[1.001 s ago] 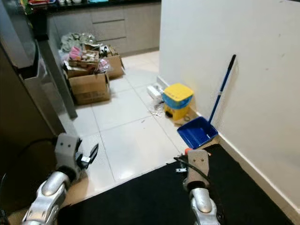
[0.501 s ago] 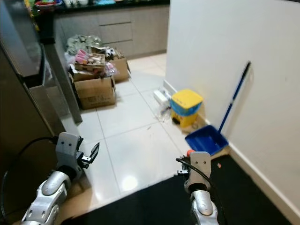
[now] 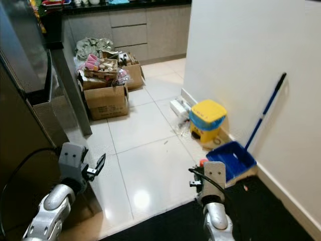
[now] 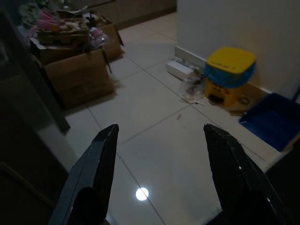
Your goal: Restocking fridge
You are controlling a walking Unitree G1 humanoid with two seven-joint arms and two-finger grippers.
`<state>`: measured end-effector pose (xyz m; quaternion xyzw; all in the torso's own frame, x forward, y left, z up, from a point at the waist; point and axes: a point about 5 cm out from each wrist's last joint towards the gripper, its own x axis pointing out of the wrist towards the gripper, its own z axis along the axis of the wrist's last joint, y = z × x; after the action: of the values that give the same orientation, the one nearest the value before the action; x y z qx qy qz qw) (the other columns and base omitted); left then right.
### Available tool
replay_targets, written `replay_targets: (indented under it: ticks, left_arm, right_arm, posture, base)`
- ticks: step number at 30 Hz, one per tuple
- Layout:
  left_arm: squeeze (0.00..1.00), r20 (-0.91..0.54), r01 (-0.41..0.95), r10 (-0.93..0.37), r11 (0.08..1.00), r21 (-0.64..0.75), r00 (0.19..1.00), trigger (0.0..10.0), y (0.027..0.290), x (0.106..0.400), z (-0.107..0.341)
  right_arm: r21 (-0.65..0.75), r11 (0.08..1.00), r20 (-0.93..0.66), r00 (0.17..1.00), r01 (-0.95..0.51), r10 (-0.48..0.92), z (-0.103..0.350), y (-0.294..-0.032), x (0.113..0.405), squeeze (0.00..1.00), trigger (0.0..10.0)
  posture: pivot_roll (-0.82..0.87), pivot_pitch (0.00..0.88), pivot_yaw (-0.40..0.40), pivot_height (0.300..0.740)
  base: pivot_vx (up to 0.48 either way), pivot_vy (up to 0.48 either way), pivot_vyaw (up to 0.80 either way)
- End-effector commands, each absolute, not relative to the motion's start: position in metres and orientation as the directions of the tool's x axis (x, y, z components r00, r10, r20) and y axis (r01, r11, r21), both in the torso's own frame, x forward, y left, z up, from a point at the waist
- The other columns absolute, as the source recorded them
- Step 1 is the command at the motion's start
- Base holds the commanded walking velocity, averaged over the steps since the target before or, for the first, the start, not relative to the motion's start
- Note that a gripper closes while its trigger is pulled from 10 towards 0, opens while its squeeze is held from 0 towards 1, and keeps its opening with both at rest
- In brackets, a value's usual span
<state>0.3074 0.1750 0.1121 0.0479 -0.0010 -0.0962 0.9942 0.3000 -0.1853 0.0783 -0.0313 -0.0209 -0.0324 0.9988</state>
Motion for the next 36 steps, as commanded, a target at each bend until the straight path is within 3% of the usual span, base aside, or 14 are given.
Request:
replay_targets:
  ticks: [1, 18, 29, 36]
  left_arm:
    - [0.00, -0.028, 0.184, -0.182, 0.977, 0.111, 0.983, 10.0, 0.180, 0.305, 0.108]
    - [0.00, -0.045, 0.187, -0.183, 0.974, 0.128, 0.982, 10.0, 0.180, 0.303, 0.104]
    - [0.00, -0.177, 0.336, -0.307, 0.927, 0.166, 0.935, 10.0, 0.167, 0.261, 0.066]
    - [0.00, -0.164, 0.247, -0.215, 0.948, 0.203, 0.963, 10.0, 0.169, 0.250, 0.060]
  right_arm:
    - [-0.042, 0.997, 0.035, 0.998, 0.060, -0.058, 0.075, -0.181, 0.298, 0.00, 10.0]
    - [-0.046, 0.997, 0.035, 0.997, 0.066, -0.065, 0.077, -0.183, 0.300, 0.00, 10.0]
    - [-0.064, 0.996, 0.011, 0.998, 0.067, -0.066, 0.069, -0.186, 0.297, 0.00, 10.0]
    - [-0.071, 0.996, -0.005, 0.998, 0.056, -0.056, 0.066, -0.184, 0.296, 0.00, 10.0]
  posture:
    - [-0.08, 0.128, 0.054, 0.740]
    - [-0.08, 0.133, 0.053, 0.740]
    - [-0.08, 0.135, 0.057, 0.740]
    - [-0.07, 0.136, 0.060, 0.740]
  base:
    - [0.311, 0.000, 0.00]
    - [0.244, 0.000, 0.00]
    - [0.000, 0.000, 0.00]
    - [0.000, 0.000, 0.00]
